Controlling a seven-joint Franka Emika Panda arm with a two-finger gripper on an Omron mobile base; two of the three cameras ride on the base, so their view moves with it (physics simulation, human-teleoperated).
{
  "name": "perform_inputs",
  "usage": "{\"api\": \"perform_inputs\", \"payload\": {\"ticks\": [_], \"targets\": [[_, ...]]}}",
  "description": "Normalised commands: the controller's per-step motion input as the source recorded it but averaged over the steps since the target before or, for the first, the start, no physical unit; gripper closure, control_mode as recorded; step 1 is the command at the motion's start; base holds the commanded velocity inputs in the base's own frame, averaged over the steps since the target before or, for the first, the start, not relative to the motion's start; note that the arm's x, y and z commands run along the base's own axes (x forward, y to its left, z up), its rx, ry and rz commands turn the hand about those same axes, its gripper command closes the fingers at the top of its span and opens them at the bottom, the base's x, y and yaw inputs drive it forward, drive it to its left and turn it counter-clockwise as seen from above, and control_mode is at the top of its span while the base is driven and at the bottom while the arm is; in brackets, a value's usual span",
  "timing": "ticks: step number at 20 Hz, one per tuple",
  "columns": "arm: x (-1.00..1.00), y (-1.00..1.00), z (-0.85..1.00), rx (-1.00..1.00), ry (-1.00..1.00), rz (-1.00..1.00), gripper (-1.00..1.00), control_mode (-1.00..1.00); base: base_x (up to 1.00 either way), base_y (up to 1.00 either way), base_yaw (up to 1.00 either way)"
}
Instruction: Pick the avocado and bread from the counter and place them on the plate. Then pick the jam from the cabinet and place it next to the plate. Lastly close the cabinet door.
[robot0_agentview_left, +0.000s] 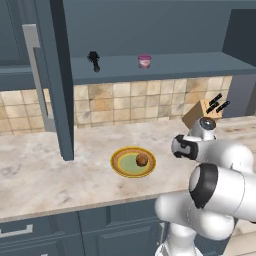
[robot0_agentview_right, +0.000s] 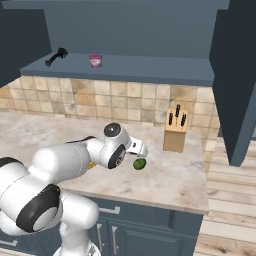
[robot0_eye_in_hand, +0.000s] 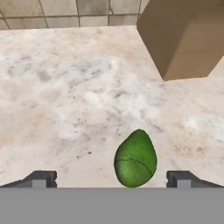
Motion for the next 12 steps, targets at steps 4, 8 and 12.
{"api": "perform_inputs", "payload": {"ticks": [4, 8, 12], "targets": [[0.00, -0.26, -0.08, 0.08, 0.00, -0.07, -1.00, -1.00, 0.00, 0.00, 0.00], [0.00, -0.17, -0.22, 0.06, 0.02, -0.03, -1.00, -1.00, 0.00, 0.00, 0.00], [0.00, -0.03, -0.37, 0.04, 0.05, 0.00, -1.00, -1.00, 0.00, 0.00, 0.00]]}}
